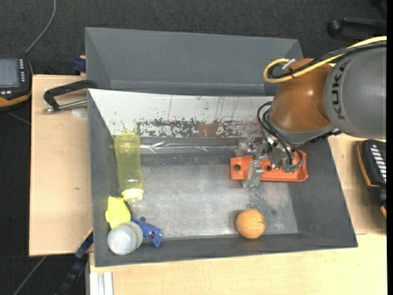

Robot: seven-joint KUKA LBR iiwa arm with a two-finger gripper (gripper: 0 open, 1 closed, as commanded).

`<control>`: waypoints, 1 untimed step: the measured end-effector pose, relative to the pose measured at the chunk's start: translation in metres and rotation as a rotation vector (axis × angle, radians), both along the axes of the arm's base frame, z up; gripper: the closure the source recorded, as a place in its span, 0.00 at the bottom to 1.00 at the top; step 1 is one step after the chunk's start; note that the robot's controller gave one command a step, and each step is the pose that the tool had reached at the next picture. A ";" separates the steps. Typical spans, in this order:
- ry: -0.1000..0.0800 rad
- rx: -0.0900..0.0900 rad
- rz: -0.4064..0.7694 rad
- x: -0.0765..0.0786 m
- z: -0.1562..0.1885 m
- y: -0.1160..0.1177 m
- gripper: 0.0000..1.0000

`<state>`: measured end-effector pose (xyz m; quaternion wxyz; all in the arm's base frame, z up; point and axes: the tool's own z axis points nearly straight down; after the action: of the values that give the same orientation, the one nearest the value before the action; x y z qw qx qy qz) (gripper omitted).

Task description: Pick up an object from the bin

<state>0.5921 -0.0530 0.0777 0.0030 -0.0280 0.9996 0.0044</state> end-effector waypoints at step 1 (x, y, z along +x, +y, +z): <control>0.000 0.000 0.000 0.000 0.000 0.000 1.00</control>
Offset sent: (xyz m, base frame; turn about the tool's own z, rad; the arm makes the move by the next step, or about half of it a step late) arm -0.0508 0.0111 0.0574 -0.2751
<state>0.5921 -0.0530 0.0777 0.0029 -0.0280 0.9996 0.0044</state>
